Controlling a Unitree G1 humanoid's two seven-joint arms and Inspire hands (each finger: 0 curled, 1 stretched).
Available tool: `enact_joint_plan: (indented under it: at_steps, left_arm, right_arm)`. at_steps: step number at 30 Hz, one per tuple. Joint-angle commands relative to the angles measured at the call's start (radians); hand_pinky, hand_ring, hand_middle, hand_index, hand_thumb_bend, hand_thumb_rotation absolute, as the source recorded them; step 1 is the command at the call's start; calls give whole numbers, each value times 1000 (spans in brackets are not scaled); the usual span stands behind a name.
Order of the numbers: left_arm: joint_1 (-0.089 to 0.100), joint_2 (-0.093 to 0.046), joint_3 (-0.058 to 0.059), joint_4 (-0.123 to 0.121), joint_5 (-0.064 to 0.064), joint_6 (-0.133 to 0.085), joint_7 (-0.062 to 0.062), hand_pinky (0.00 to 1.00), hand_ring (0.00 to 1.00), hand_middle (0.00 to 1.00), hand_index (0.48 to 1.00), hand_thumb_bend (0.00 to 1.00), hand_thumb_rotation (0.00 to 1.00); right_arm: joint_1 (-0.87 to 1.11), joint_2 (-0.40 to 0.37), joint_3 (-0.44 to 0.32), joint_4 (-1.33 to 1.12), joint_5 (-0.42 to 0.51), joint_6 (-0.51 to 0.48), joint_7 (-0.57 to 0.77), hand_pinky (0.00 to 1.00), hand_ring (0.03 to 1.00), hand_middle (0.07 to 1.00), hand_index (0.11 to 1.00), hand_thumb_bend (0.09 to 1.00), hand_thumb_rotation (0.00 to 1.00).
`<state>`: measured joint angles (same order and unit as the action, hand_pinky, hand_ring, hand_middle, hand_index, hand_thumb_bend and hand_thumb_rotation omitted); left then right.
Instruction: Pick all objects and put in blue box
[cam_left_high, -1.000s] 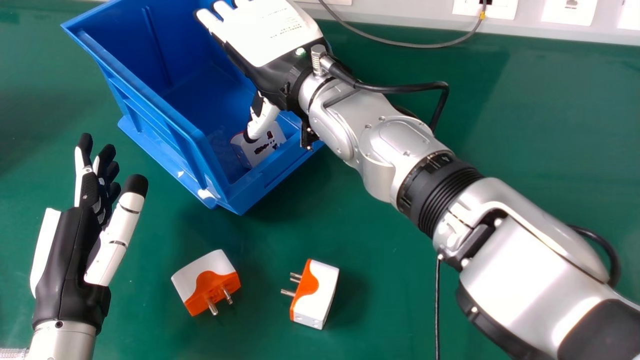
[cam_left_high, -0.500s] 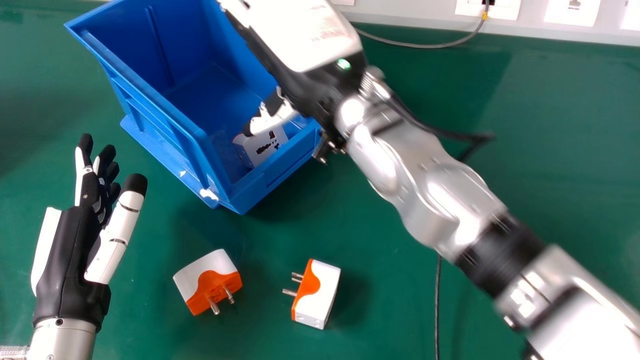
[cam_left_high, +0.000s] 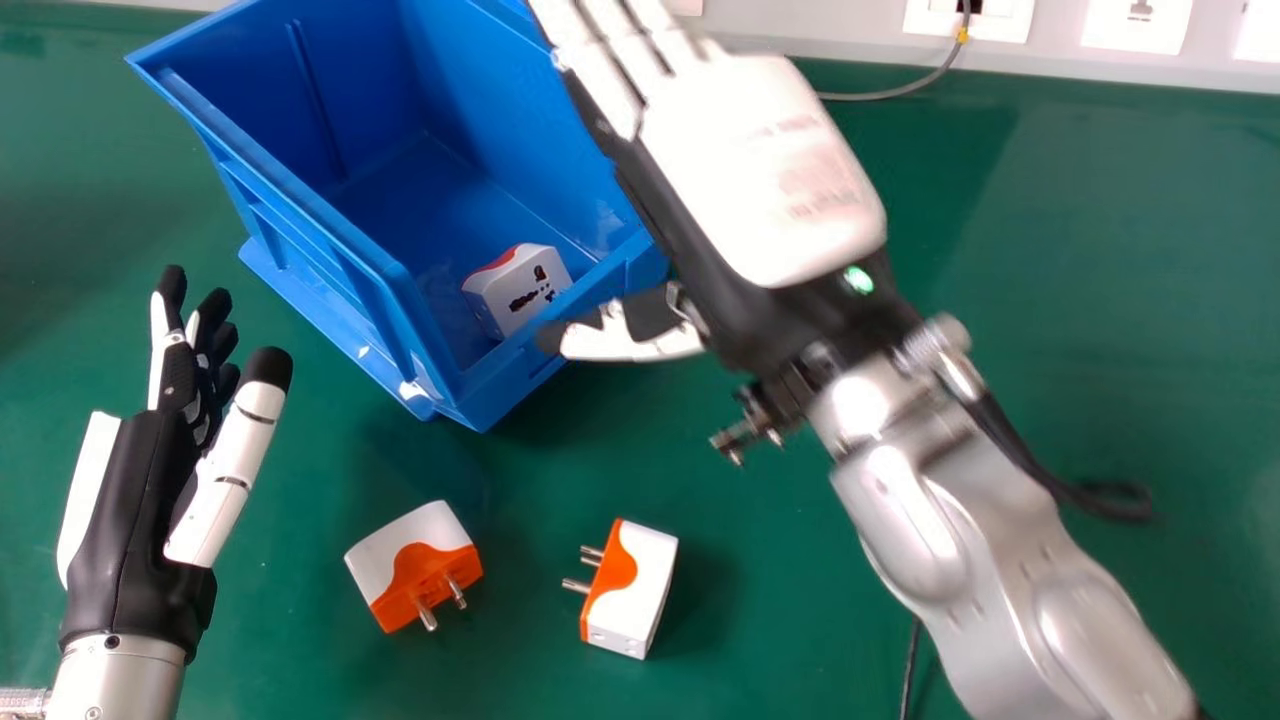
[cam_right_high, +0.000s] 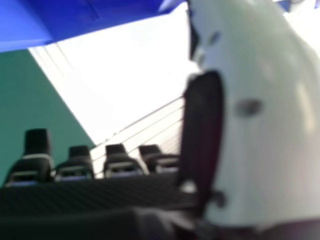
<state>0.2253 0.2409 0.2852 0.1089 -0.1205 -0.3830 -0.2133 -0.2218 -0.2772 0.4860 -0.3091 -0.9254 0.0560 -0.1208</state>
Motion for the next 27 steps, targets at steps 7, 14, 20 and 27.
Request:
enact_joint_plan:
  at_steps: [7, 14, 20, 27]
  left_arm:
    - [3, 12, 11, -18, -19, -16, -8, 1000, 1000, 1000, 1000, 511, 774]
    - [12, 9, 13, -36, -34, 0, -8, 1000, 1000, 1000, 1000, 497, 770]
    - [20, 10, 14, -46, -38, 6, -5, 1000, 1000, 1000, 1000, 500, 771]
    - [22, 11, 15, -50, -36, 8, -4, 1000, 1000, 1000, 1000, 492, 767]
  right_arm:
    - [196, -32, -122, -215, -19, -16, 8, 884, 997, 1000, 997, 657, 214]
    - [323, -35, -215, -236, -9, -12, -4, 901, 1000, 1000, 1000, 629, 223]
    - [364, -54, -287, -178, -29, 4, -10, 871, 987, 1000, 996, 624, 227]
    - [352, -51, -314, -106, -48, 38, 11, 832, 953, 986, 975, 627, 240]
